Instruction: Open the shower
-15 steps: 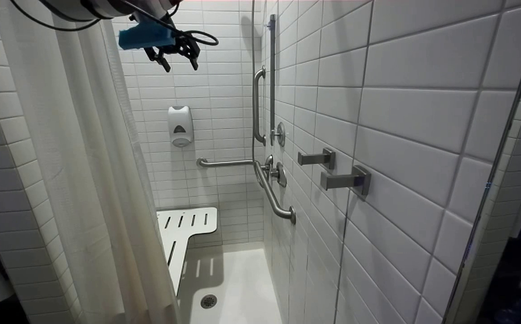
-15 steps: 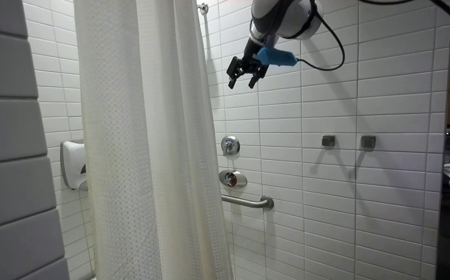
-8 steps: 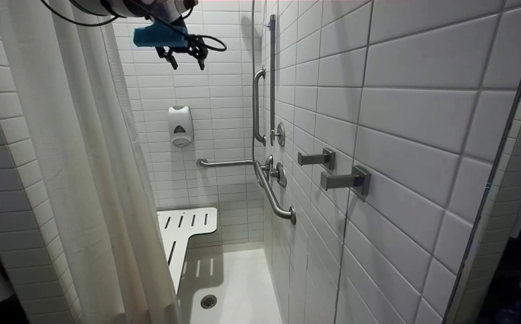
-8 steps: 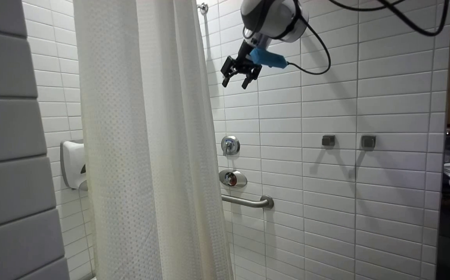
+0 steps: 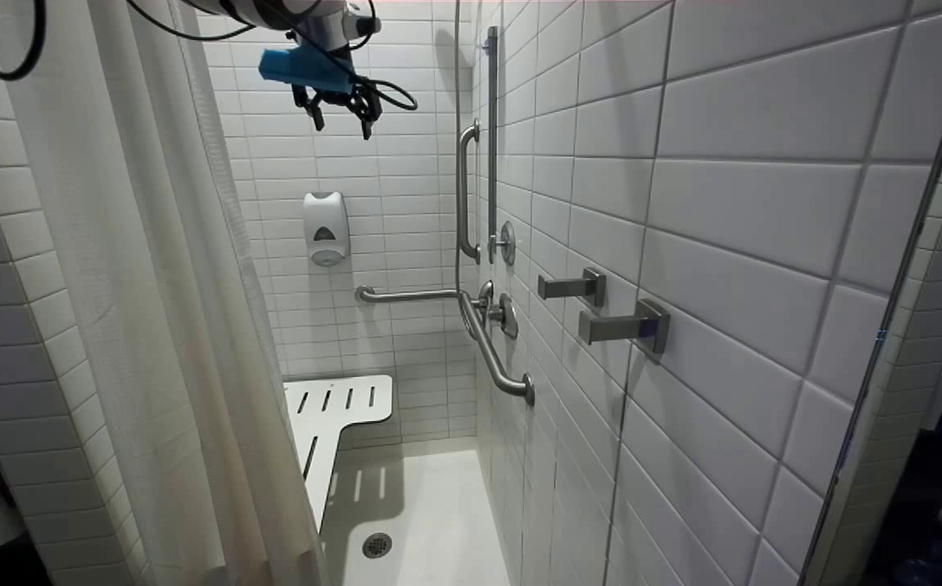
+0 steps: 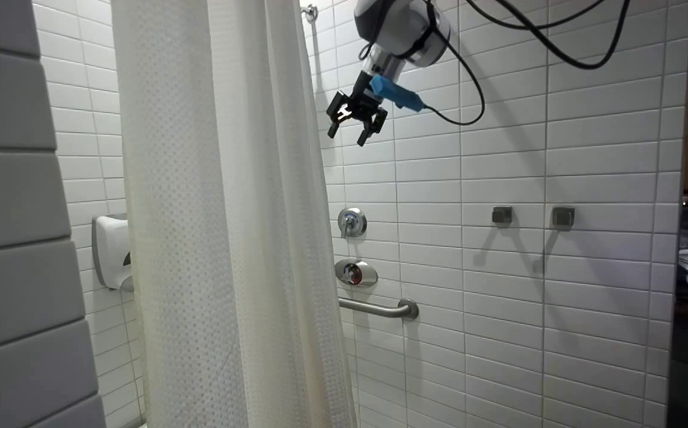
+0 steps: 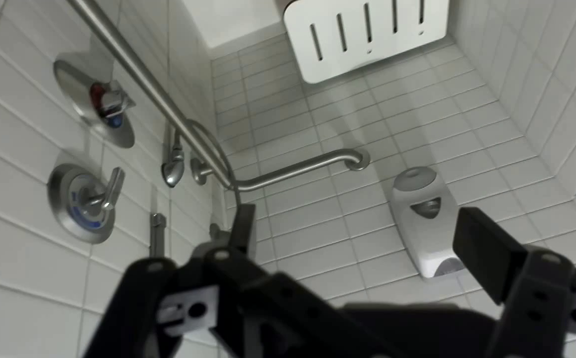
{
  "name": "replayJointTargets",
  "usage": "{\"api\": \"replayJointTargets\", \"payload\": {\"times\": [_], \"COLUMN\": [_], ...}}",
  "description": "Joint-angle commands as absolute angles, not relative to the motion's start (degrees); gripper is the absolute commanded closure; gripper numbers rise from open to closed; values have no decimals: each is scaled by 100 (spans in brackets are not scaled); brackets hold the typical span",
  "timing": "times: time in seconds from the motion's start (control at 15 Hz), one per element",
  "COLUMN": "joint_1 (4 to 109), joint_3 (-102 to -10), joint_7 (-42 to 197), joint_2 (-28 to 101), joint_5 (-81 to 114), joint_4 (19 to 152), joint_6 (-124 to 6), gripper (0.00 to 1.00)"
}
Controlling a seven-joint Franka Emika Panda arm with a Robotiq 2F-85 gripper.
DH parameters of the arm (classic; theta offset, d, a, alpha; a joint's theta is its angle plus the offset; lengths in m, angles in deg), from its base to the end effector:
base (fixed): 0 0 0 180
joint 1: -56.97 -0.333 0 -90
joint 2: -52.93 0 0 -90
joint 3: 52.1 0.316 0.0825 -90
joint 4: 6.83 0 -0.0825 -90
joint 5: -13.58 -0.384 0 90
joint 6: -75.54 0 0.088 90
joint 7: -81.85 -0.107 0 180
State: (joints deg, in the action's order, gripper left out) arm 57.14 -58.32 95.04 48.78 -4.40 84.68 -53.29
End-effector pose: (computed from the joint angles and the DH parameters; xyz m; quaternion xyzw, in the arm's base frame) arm 0.6250 -0.0586 0.6466 -0.9489 0.0016 -0.3022 0.0909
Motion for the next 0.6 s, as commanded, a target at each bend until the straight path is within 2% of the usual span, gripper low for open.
{"api": "replayJointTargets", "payload": {"times": [0.0, 0.53], "joint_1": [5884, 6016], "joint_3": [-5592, -5459], "joint_7": [9481, 8798], "joint_2": [4464, 3800], "joint_5": [-717, -687], "joint_4": [7741, 6693], "joint_6": [-4181, -2387], "gripper": [0, 0]}}
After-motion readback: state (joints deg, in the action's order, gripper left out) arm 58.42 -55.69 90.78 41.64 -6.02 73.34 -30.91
